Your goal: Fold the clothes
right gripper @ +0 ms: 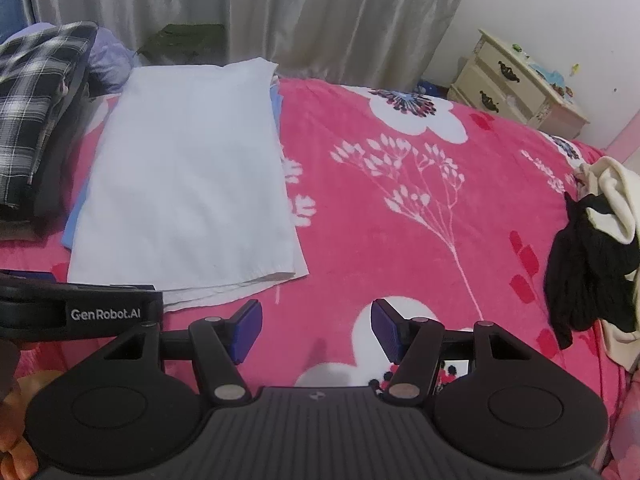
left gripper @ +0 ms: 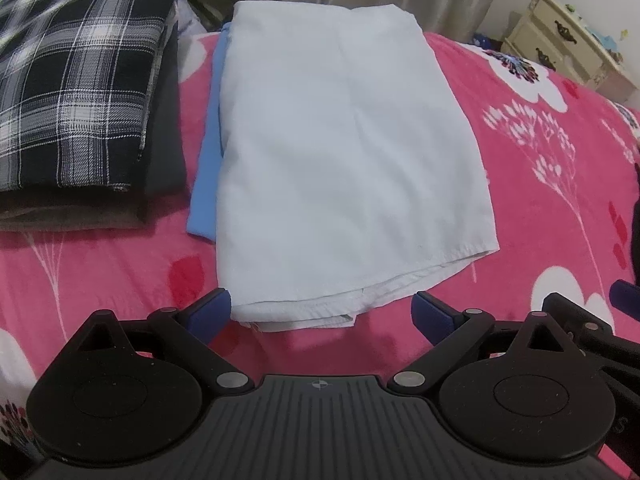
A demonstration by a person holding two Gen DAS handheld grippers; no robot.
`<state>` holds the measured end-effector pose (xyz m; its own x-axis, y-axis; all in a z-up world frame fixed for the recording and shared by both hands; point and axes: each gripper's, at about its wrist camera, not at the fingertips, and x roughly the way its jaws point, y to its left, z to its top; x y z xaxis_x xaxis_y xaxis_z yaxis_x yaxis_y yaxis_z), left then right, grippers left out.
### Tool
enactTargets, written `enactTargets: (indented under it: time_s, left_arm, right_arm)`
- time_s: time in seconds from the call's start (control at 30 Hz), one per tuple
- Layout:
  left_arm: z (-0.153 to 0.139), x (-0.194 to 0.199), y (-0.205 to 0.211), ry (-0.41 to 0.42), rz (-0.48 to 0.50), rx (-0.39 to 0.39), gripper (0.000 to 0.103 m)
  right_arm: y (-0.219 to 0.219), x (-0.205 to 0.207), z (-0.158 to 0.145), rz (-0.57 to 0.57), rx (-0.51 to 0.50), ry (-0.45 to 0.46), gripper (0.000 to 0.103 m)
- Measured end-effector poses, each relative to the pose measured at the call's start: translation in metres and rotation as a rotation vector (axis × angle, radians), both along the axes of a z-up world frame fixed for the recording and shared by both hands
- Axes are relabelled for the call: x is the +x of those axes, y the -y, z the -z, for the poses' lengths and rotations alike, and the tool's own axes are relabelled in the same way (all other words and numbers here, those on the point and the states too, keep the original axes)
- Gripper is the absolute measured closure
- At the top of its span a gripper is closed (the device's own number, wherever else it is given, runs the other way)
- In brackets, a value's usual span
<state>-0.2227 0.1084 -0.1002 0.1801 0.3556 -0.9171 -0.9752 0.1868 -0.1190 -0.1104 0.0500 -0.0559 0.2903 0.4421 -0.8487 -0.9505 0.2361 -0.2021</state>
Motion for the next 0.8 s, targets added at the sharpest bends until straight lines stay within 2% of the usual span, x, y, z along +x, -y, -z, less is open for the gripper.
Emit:
enactTargets:
  time_s: [0.8]
  left_arm:
    - [-0.0012, -0.0005, -0.0001, -0.003, 0.011, 0.011, 0.006]
  right_arm:
    - [-0.0038, -0.0085, -0.0001, -0.019, -0.019, 0.016, 0.040]
